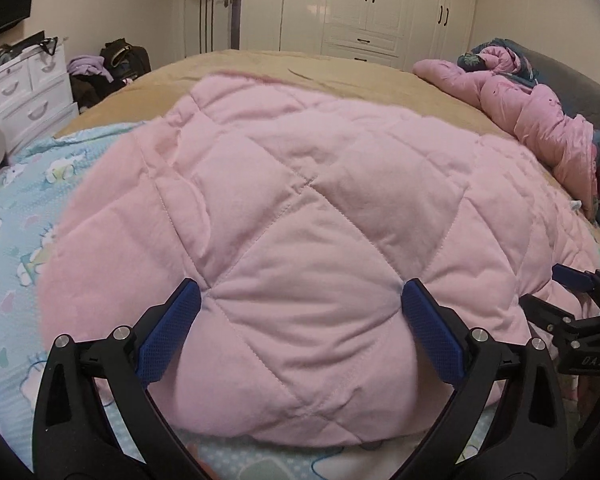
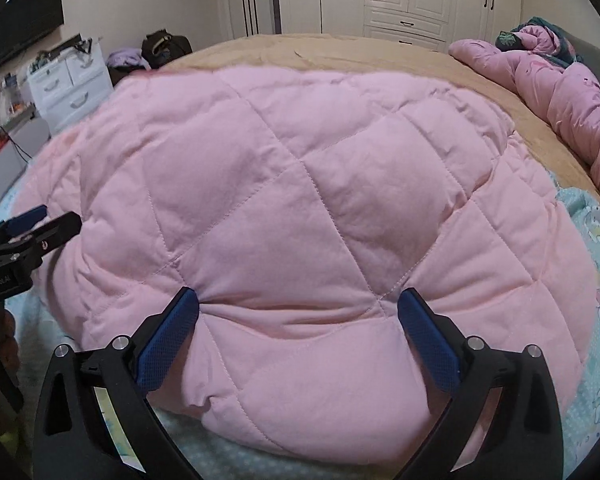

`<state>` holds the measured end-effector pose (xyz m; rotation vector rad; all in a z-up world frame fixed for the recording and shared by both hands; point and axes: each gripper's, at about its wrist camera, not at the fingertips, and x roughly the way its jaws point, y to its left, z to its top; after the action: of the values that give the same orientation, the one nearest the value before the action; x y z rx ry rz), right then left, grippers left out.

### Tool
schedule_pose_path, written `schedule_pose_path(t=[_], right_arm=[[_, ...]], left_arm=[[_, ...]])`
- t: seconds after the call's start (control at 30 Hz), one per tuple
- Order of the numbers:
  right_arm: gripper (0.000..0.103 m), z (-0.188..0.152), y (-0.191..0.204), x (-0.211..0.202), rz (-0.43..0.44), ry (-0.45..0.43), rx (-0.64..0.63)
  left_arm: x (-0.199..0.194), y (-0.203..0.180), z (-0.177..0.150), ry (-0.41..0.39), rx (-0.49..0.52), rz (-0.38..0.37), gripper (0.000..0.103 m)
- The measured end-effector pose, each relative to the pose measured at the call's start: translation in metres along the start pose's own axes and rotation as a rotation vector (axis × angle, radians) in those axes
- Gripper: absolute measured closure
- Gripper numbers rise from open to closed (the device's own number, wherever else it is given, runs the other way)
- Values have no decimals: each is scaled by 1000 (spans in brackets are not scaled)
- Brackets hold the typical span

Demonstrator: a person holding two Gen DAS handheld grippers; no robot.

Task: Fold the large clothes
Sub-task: 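Move both open grippers back from the folded pink coat bundle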

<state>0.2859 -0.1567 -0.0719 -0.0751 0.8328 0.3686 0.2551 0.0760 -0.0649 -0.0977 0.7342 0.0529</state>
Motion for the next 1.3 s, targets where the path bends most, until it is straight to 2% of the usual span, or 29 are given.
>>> schedule_pose_path(t=[0.2,0.57,1.03,1.3], right_arm=[[4,-2,-8,-43,60,-63,64],[4,-8,-31,-97,32,-122,77],[4,-19,-47,-122,-5,-135,106],[4,-32,-56,-120,-14,-95,133]], left_arm=[[-25,3,6,-35,-3,12,8],[-67,33,6,-104,-37,109,8],[-91,80,-6,-112,-134,170,8],[-92,102,-12,-91,-182,192,8]])
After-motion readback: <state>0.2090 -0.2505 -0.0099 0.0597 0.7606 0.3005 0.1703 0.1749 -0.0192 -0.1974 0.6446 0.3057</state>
